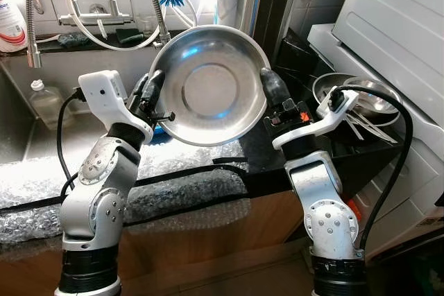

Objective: Kitchen organization

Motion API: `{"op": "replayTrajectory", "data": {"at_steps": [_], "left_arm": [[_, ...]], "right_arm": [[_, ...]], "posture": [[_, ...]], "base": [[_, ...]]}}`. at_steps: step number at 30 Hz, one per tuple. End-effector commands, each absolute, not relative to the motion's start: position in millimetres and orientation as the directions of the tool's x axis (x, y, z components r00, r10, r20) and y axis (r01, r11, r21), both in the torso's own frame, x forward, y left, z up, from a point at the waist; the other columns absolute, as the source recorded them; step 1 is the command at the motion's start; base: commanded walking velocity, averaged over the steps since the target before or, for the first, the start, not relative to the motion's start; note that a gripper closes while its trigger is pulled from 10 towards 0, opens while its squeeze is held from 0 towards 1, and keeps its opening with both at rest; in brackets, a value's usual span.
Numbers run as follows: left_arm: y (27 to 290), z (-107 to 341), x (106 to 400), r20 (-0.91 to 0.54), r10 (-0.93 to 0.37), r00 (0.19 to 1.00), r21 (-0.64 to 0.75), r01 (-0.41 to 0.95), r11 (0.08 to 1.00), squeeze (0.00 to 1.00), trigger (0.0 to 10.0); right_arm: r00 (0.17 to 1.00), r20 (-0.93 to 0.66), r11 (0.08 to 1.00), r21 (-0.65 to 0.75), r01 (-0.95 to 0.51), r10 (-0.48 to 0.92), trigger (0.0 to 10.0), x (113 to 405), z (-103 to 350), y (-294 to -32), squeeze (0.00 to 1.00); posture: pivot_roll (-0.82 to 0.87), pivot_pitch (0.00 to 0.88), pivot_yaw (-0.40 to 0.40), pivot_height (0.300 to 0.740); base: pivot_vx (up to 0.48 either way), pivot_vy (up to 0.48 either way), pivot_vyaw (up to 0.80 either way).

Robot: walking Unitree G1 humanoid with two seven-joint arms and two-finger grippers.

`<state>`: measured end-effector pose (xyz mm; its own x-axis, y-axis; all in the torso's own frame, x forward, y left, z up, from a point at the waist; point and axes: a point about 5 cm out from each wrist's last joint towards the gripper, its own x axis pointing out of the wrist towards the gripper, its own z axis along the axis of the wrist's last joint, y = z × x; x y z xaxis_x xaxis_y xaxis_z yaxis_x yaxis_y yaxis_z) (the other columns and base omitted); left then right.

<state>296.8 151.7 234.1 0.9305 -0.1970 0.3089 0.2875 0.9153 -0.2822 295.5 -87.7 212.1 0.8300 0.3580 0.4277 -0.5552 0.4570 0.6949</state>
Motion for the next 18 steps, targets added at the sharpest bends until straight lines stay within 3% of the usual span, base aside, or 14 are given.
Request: {"op": "replayTrajectory", "data": {"at_steps": [1,11,12,13,18], "left_arm": [[139,238,295,0.319,-0.262,0.911,-0.260,0.350,0.900,0.00,0.0],[147,241,297,0.339,-0.203,0.919,-0.247,0.295,0.923,0.00,0.0],[148,241,298,0.341,-0.194,0.920,-0.247,0.287,0.925,0.00,0.0],[151,243,299,0.350,-0.161,0.923,-0.266,0.263,0.928,0.00,0.0],[161,250,301,0.380,-0.079,0.922,-0.312,0.208,0.927,0.00,0.0]], "right_arm": [[0.774,0.457,0.426,0.652,-0.627,0.439,10.0,289,220,-73,0.00],[0.769,0.451,0.445,0.634,-0.633,0.452,10.0,289,219,-71,0.00],[0.770,0.448,0.448,0.632,-0.632,0.454,10.0,289,219,-71,0.20],[0.773,0.440,0.457,0.630,-0.629,0.457,10.0,289,217,-71,1.00],[0.775,0.434,0.463,0.628,-0.626,0.459,10.0,289,216,-71,1.00]], "posture": [[-0.04,0.004,-0.063,0.727],[-0.04,0.002,-0.063,0.727],[-0.04,0.002,-0.063,0.727],[-0.04,0.002,-0.063,0.727],[-0.05,0.001,-0.064,0.727]], "base": [[0.000,0.000,0.00],[0.000,0.000,0.00],[0.000,0.000,0.00],[0.000,0.000,0.00],[0.000,0.000,0.00]]}}
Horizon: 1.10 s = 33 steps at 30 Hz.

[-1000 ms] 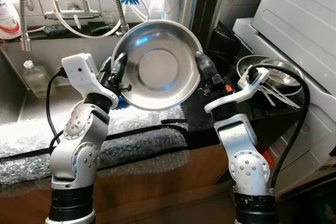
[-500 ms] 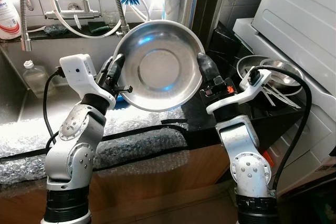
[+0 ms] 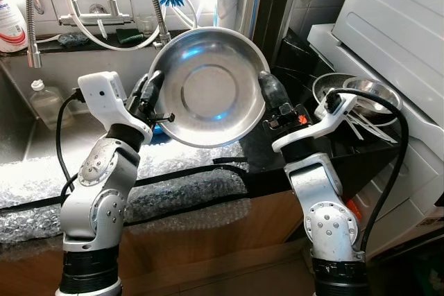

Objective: Kitchen organization

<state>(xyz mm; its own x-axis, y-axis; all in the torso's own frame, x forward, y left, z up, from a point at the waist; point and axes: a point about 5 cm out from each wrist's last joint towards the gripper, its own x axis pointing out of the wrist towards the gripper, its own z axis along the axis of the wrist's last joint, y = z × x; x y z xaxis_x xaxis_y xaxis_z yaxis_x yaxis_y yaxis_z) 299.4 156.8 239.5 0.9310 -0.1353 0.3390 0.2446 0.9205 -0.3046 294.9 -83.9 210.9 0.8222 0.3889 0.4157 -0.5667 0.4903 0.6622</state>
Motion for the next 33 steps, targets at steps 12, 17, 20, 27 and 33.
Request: {"op": "replayTrajectory", "data": {"at_steps": [12,17,20,27,33], "left_arm": [[197,261,300,0.423,0.214,0.880,-0.454,0.001,0.891,0.00,0.0],[204,255,297,0.423,0.273,0.864,-0.349,-0.123,0.929,0.00,0.0],[207,253,297,0.424,0.303,0.854,-0.287,-0.191,0.939,0.00,0.0],[217,245,299,0.437,0.343,0.831,-0.067,-0.351,0.934,0.00,10.0],[221,233,305,0.454,0.337,0.825,0.079,-0.414,0.907,0.00,10.0]], "right_arm": [[0.778,0.404,0.505,0.598,-0.623,0.481,10.0,290,213,-68,0.00],[0.795,0.363,0.623,0.493,-0.607,0.486,10.0,291,209,-67,0.00],[0.818,0.354,0.712,0.409,-0.571,0.453,10.0,292,210,-70,0.00],[0.895,0.329,0.894,0.229,-0.385,0.301,10.0,294,204,-94,0.00],[0.922,0.301,0.939,0.166,-0.301,0.243,10.0,291,191,-108,0.00]], "posture": [[-0.05,0.000,-0.067,0.727],[-0.05,0.000,-0.069,0.727],[-0.05,0.000,-0.070,0.727],[-0.05,0.002,-0.066,0.727],[-0.04,0.002,-0.067,0.727]], "base": [[0.000,0.000,0.00],[0.000,0.000,0.00],[0.000,0.000,0.00],[0.000,0.000,0.00],[0.000,0.000,0.00]]}}
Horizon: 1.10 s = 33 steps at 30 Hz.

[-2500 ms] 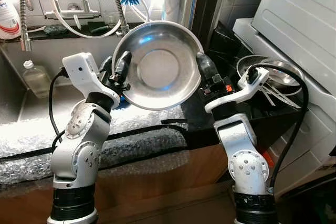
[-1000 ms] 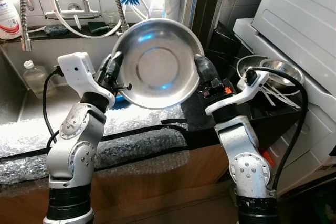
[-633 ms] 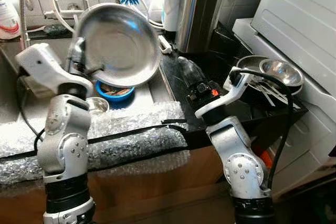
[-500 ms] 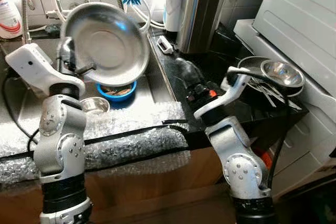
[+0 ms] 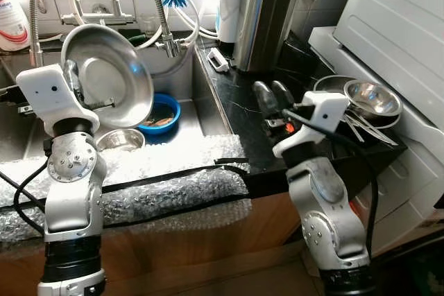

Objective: Kitchen organization

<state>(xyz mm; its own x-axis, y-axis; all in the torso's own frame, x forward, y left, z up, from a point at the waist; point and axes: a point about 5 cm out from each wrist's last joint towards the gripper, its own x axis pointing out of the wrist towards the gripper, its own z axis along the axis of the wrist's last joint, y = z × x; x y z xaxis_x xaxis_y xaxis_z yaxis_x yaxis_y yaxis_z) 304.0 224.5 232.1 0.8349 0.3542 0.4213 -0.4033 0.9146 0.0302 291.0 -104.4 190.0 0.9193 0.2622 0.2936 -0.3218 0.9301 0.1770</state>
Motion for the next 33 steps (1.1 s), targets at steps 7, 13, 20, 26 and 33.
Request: {"op": "replayTrajectory", "data": {"at_steps": [7,13,20,26,33], "left_arm": [[220,221,314,0.417,0.336,0.845,0.134,-0.422,0.897,0.00,10.0],[222,204,324,0.323,0.334,0.885,0.140,-0.394,0.908,0.00,10.0],[234,194,329,0.229,0.281,0.932,0.187,-0.325,0.927,0.00,10.0],[224,171,332,0.099,0.184,0.978,0.174,-0.199,0.964,0.00,10.0],[216,160,332,0.044,0.111,0.993,0.210,-0.118,0.971,0.21,10.0]], "right_arm": [[0.923,0.300,0.944,0.148,-0.296,0.242,10.0,288,188,-104,0.00],[0.918,0.305,0.943,0.135,-0.303,0.252,10.0,285,186,-100,0.00],[0.920,0.298,0.944,0.130,-0.302,0.253,10.0,282,182,-100,0.00],[0.926,0.289,0.950,0.122,-0.288,0.244,10.0,281,178,-103,0.00],[0.930,0.278,0.955,0.103,-0.279,0.242,10.0,281,176,-108,0.00]], "posture": [[-0.05,0.000,-0.050,0.727],[-0.05,0.000,-0.039,0.727],[-0.05,0.000,-0.027,0.727],[-0.05,0.000,-0.021,0.727],[-0.05,0.000,-0.018,0.727]], "base": [[0.000,0.000,0.00],[0.000,0.000,0.00],[0.000,0.000,0.00],[0.000,0.000,0.00],[0.000,0.000,0.00]]}}
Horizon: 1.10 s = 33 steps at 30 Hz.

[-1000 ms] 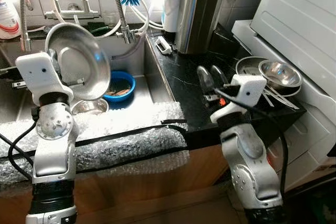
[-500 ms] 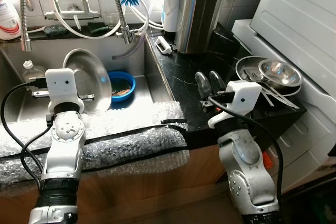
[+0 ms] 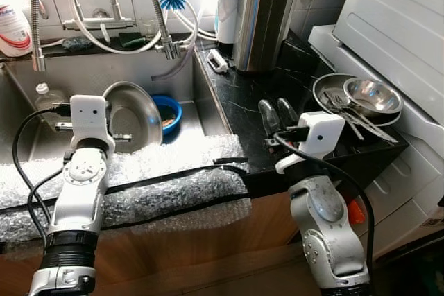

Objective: Kitchen organization

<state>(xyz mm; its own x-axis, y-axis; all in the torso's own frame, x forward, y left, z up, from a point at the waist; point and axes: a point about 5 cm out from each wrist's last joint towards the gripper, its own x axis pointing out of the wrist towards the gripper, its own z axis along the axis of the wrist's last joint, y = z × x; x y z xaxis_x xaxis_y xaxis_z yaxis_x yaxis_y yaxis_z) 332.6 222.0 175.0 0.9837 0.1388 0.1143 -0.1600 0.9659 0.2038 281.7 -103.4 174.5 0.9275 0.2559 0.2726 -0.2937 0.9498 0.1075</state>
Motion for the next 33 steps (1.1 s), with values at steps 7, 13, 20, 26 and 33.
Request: {"op": "replayTrajectory", "data": {"at_steps": [7,13,20,26,33], "left_arm": [[215,161,331,0.038,0.102,0.994,0.193,-0.107,0.975,1.00,10.0],[214,162,331,0.035,0.093,0.995,0.167,-0.097,0.981,1.00,10.0],[217,184,327,0.189,0.135,0.973,0.124,-0.160,0.979,0.00,10.0],[226,222,310,0.398,0.149,0.905,0.152,-0.225,0.962,0.00,10.0],[247,223,285,0.408,0.147,0.901,0.246,-0.263,0.933,0.00,10.0]], "right_arm": [[0.934,0.264,0.957,0.098,-0.274,0.241,10.0,283,174,-108,0.00],[0.933,0.260,0.953,0.103,-0.284,0.250,10.0,283,174,-104,0.00],[0.934,0.260,0.953,0.108,-0.281,0.246,10.0,282,174,-104,0.00],[0.938,0.257,0.960,0.097,-0.263,0.231,10.0,283,175,-110,0.00],[0.945,0.256,0.967,0.094,-0.235,0.205,10.0,285,177,-119,0.00]], "posture": [[-0.05,0.000,-0.018,0.727],[-0.05,0.000,-0.021,0.727],[-0.05,0.000,-0.028,0.727],[-0.05,0.000,-0.034,0.727],[-0.04,0.000,-0.045,0.727]], "base": [[0.000,0.000,0.00],[0.000,0.000,0.00],[0.000,0.000,0.00],[0.000,0.000,0.00],[0.000,0.000,0.00]]}}
